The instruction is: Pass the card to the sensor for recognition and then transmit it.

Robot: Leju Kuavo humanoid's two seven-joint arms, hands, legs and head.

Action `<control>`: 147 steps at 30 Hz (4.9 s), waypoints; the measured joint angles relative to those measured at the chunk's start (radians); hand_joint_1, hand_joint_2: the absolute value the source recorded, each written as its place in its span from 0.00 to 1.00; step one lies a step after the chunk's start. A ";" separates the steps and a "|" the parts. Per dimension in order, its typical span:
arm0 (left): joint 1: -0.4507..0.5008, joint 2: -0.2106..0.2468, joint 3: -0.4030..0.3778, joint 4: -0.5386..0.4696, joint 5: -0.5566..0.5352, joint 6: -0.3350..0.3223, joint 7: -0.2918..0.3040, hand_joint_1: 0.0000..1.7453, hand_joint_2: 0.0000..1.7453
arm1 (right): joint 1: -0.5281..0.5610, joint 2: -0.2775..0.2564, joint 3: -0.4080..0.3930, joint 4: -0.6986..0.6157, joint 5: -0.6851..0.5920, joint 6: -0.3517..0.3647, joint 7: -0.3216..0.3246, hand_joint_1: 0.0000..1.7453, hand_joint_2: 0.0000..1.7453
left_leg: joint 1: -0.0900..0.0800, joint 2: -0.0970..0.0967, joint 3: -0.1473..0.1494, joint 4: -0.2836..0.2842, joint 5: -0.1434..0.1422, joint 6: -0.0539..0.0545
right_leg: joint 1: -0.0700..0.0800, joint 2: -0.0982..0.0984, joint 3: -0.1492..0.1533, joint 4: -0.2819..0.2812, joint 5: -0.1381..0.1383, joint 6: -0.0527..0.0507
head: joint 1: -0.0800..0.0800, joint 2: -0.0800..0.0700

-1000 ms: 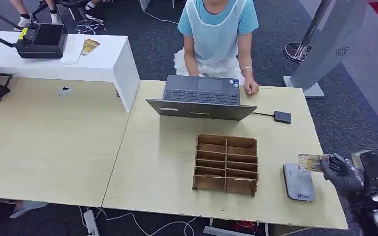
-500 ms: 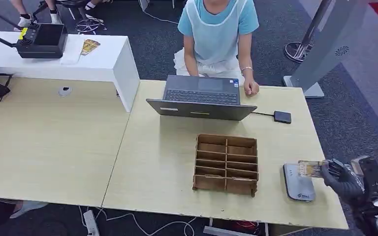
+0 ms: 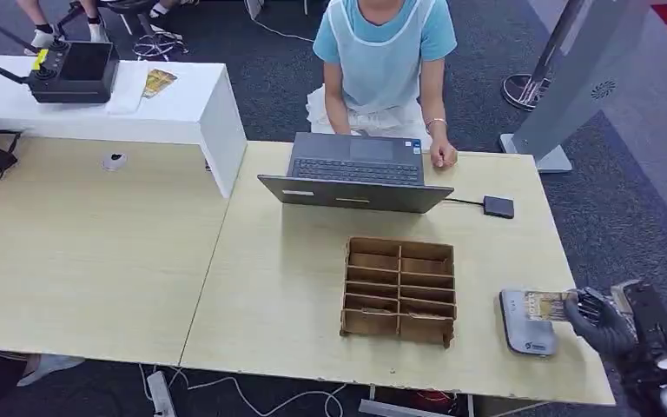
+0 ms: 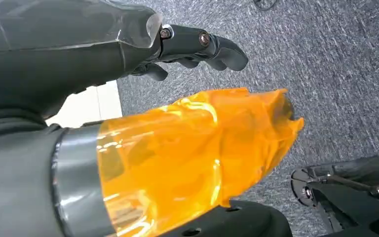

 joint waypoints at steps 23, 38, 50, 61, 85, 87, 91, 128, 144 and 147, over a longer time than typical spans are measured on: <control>0.000 0.000 -0.002 0.000 0.000 0.000 0.000 0.00 0.00 | 0.002 0.000 0.001 0.024 0.042 -0.004 0.007 1.00 1.00 | 0.000 0.000 0.000 0.000 0.000 0.000 | 0.000 0.000 0.000 0.000 0.000 0.000 | 0.000 0.000; 0.000 0.000 -0.005 0.000 0.000 -0.003 0.000 0.00 0.00 | 0.006 0.000 0.004 0.042 0.110 -0.045 0.031 1.00 1.00 | 0.000 0.000 0.000 0.000 0.000 0.000 | 0.000 0.000 0.000 0.000 0.000 0.000 | 0.000 0.000; -0.001 -0.003 -0.009 0.000 0.000 -0.006 0.000 0.00 0.00 | -0.006 0.014 0.021 0.067 0.181 -0.088 0.054 1.00 1.00 | 0.000 0.000 0.000 0.000 0.000 0.000 | 0.000 0.000 0.000 0.000 0.000 0.000 | 0.000 0.000; -0.001 -0.003 -0.009 0.000 0.000 -0.006 0.000 0.00 0.00 | -0.008 0.016 0.022 0.071 0.181 -0.090 0.054 1.00 1.00 | 0.000 0.000 0.000 0.000 0.000 0.000 | 0.000 0.000 0.000 0.000 0.000 0.000 | 0.000 0.000; -0.001 -0.005 -0.009 0.000 0.000 -0.005 0.000 0.00 0.00 | -0.045 0.060 0.020 0.073 0.337 -0.146 0.073 1.00 1.00 | 0.000 0.000 0.002 0.000 0.000 0.000 | 0.000 0.001 0.002 0.000 0.000 0.000 | 0.000 0.000; -0.001 -0.005 -0.009 0.000 0.000 -0.004 0.000 0.00 0.00 | -0.045 0.065 0.014 0.072 0.307 -0.120 0.056 1.00 1.00 | 0.000 0.000 0.001 0.000 0.000 0.000 | 0.000 0.001 0.002 0.000 0.000 0.000 | 0.000 0.000; -0.001 -0.005 -0.009 0.000 0.000 0.000 0.002 0.00 0.00 | -0.044 0.074 -0.012 0.060 0.262 -0.084 0.036 1.00 1.00 | 0.000 0.000 0.001 0.000 0.000 0.000 | 0.000 0.001 0.001 0.000 0.000 0.000 | 0.000 0.000; -0.001 -0.005 -0.009 0.000 0.000 0.000 0.004 0.00 0.00 | -0.041 0.099 -0.050 -0.029 0.177 -0.059 -0.014 1.00 1.00 | 0.000 0.000 0.001 0.000 0.000 0.000 | 0.000 0.001 0.001 0.000 0.000 0.000 | 0.000 0.000; 0.000 -0.010 -0.008 0.000 0.000 0.009 0.004 0.00 0.00 | -0.085 0.188 -0.041 -0.282 0.241 -0.102 -0.059 1.00 1.00 | 0.000 0.000 0.001 0.000 0.000 0.000 | 0.000 0.000 0.001 0.001 0.000 0.000 | 0.000 0.000; 0.000 -0.011 -0.008 0.000 0.000 0.011 0.004 0.00 0.00 | -0.091 0.206 -0.026 -0.326 0.258 -0.116 -0.064 1.00 1.00 | 0.000 0.000 0.000 0.000 0.000 0.000 | 0.000 0.001 0.001 0.001 0.000 0.000 | 0.000 0.000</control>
